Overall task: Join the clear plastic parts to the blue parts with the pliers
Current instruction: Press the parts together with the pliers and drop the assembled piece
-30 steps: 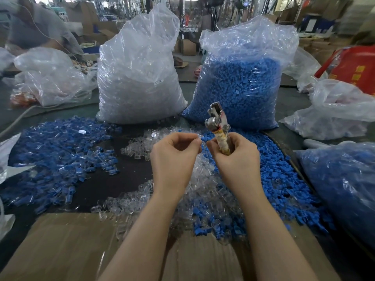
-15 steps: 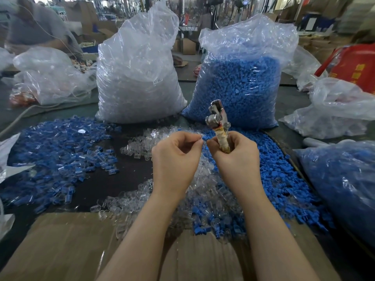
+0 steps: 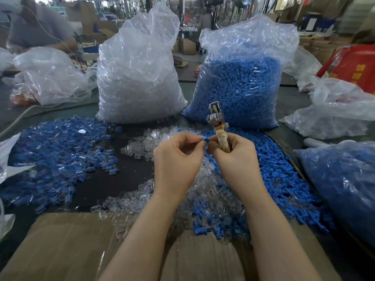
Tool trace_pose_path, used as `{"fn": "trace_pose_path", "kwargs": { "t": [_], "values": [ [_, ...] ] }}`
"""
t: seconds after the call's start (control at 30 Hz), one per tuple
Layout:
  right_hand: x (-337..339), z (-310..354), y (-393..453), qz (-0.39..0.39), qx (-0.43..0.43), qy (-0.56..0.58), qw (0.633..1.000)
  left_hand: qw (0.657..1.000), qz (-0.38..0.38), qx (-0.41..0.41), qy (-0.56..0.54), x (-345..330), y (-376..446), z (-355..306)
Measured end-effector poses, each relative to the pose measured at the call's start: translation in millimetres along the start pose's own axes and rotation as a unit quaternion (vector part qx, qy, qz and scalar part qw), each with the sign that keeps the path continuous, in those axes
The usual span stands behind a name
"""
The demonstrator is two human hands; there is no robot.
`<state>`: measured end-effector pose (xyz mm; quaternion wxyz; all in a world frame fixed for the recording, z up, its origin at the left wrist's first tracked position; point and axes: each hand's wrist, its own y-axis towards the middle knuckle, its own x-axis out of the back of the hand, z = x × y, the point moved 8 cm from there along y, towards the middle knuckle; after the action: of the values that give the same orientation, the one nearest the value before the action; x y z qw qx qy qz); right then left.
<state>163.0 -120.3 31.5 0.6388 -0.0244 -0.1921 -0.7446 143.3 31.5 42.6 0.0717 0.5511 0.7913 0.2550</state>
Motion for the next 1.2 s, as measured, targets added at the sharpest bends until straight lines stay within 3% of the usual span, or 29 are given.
{"fn": "trace_pose_path", "kwargs": {
  "t": [0.17,0.33,0.47,0.97,1.2],
  "values": [
    [-5.3,-1.3,-0.9,0.042,-0.012,0.037,0.998,0.999,-0.021,0.029,-0.006,4.0,1.3,7.0],
    [-2.3,-10.4,-0.3,0.091,-0.019,-0.011,0.996,0.974,-0.03,0.14,-0.176,6.3,2.8,22.6],
    [-4.0,-17.5,-3.2,0.148,-0.025,-0.043,0.988,0.951,-0.042,0.173,-0.254,8.7,3.1,25.4],
    [-19.7,-11.2,-8.4,0.201,0.013,-0.072,0.977,0.956,-0.031,0.14,-0.256,8.7,4.8,22.1],
    [-19.0,-13.9,-7.5,0.19,0.014,-0.087,0.978,0.958,-0.026,0.134,-0.252,9.8,6.2,20.9]
  ]
}}
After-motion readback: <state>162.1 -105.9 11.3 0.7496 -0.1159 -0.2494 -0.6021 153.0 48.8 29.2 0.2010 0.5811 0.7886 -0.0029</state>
